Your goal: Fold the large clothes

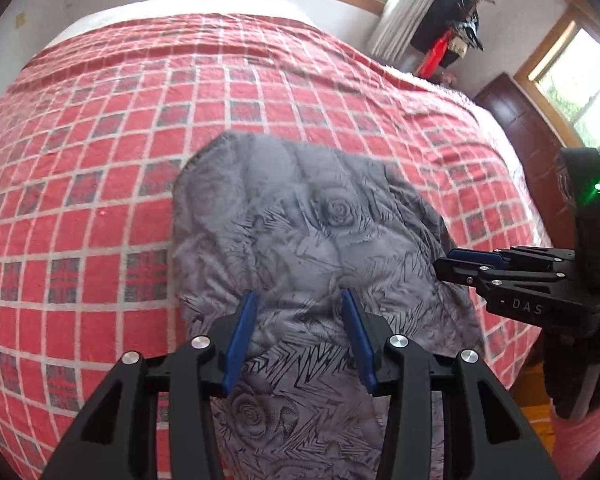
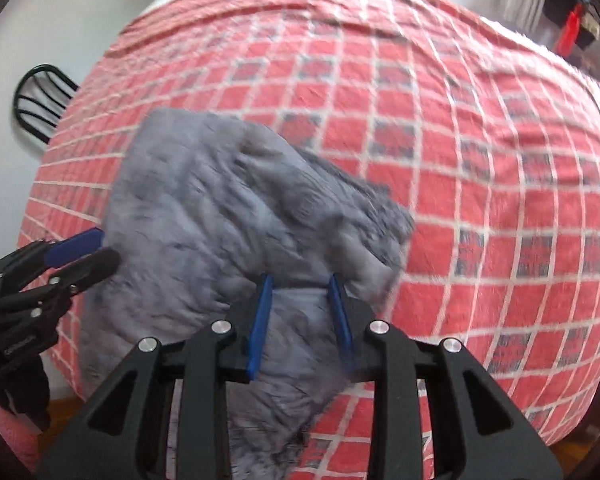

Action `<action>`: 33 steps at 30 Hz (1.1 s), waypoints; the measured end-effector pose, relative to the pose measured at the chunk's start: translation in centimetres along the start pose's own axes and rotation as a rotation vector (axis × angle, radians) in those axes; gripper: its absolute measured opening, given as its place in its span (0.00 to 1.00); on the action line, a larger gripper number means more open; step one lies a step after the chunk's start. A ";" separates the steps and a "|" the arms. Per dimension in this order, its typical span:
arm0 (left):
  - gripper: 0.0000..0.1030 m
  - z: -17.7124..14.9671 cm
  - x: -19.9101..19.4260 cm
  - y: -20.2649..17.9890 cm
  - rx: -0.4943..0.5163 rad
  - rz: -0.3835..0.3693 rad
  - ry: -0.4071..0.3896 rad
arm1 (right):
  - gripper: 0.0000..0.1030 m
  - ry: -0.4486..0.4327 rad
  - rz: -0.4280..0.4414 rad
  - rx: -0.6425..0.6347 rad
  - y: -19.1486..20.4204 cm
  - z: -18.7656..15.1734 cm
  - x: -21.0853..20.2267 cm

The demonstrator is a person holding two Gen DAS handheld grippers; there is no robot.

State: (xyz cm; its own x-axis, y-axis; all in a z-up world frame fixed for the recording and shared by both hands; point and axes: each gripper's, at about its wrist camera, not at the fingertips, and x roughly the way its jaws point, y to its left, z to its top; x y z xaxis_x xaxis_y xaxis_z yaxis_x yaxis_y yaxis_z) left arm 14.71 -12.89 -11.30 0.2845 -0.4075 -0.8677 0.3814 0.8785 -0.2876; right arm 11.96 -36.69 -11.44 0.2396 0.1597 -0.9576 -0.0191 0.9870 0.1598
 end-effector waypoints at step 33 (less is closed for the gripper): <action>0.43 -6.8 -6.9 -2.3 0.013 0.172 -0.035 | 0.31 -0.060 0.145 -0.037 4.1 -9.1 -6.1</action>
State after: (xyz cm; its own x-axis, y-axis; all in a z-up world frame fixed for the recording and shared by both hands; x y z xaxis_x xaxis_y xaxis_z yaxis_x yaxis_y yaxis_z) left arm 5.88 -10.42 -7.39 0.3771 -0.2603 -0.8888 0.3360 0.9328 -0.1306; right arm 1.63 -33.43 -7.10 0.2895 0.3000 -0.9089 -0.0930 0.9539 0.2852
